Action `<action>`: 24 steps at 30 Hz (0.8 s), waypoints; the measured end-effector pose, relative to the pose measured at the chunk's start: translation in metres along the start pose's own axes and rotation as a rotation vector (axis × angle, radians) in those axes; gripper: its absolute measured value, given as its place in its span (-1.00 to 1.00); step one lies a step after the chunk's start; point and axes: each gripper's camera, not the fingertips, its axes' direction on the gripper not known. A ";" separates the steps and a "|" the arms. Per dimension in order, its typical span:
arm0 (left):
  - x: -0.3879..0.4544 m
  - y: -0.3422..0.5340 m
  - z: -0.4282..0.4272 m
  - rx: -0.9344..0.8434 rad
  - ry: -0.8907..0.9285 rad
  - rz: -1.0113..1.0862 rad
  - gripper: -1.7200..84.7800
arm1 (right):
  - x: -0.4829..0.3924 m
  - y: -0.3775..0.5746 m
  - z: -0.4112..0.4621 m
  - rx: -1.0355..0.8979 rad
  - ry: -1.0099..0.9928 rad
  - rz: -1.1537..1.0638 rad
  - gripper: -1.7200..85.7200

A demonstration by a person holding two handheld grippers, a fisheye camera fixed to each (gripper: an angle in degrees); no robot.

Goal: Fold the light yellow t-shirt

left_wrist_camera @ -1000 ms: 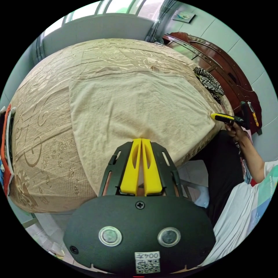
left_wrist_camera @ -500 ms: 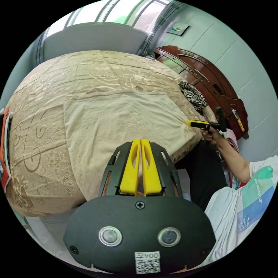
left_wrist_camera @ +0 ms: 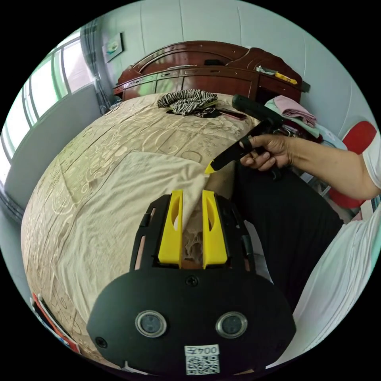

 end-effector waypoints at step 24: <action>0.145 -0.063 0.144 -0.126 -0.496 0.197 -0.82 | 0.109 -0.041 0.024 0.009 -0.358 0.206 -0.92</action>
